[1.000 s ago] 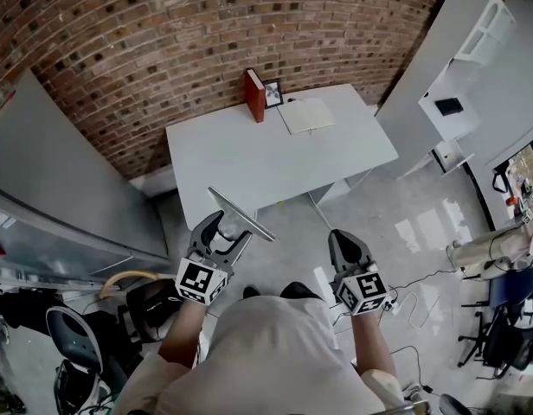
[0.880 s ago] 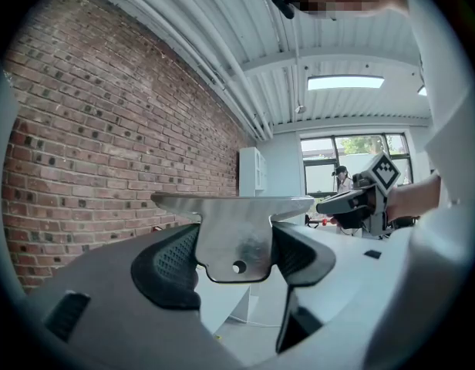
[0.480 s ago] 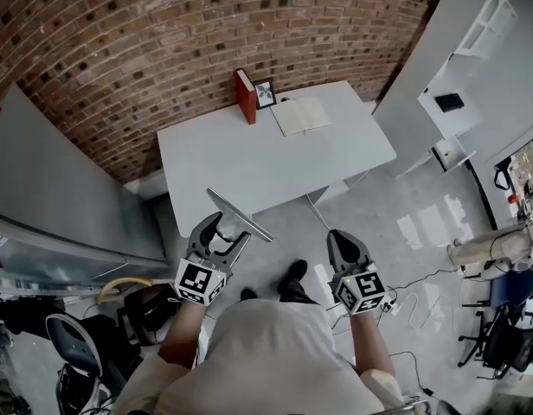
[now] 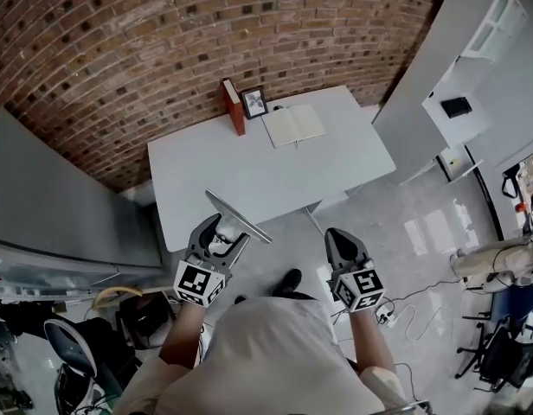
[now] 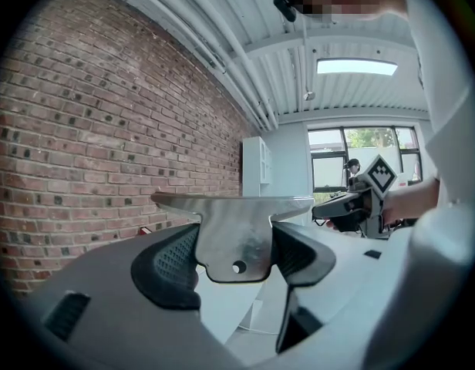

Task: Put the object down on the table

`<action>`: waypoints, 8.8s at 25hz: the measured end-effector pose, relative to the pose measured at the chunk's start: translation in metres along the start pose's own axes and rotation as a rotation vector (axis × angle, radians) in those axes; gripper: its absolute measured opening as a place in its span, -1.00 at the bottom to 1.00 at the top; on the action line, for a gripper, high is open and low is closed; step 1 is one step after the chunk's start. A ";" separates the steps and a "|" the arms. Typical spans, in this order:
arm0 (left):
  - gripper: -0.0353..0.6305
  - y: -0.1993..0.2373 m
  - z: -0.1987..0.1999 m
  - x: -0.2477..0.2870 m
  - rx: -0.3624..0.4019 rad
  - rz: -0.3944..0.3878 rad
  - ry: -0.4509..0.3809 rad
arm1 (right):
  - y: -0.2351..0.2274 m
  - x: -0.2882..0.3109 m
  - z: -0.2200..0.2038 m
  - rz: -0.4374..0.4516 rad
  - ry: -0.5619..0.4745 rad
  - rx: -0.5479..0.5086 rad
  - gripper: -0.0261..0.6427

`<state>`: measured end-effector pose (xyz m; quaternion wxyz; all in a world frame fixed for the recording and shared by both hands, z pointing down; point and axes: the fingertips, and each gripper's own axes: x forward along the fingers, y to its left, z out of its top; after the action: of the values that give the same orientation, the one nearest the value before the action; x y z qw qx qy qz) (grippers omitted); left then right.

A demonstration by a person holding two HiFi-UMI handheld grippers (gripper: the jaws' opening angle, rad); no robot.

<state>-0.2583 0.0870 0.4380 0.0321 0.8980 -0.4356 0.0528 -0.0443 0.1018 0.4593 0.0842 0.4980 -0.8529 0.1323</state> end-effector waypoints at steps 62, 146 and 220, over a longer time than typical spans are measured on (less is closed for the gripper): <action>-0.07 -0.003 -0.136 0.483 0.062 -0.539 0.361 | -0.328 0.141 -0.017 -0.392 0.157 0.191 -0.91; 0.09 -0.003 -0.301 0.591 0.080 -0.405 0.738 | -0.372 0.211 -0.096 -0.319 0.368 0.232 -0.91; -0.91 -0.020 -0.016 0.255 -0.096 -0.078 0.178 | -0.236 0.070 0.024 -0.092 0.060 -0.047 -0.92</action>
<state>-0.0872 -0.0974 0.4845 0.1155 0.9035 -0.3978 0.1100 0.1273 -0.0743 0.4894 0.1273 0.5302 -0.8291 0.1232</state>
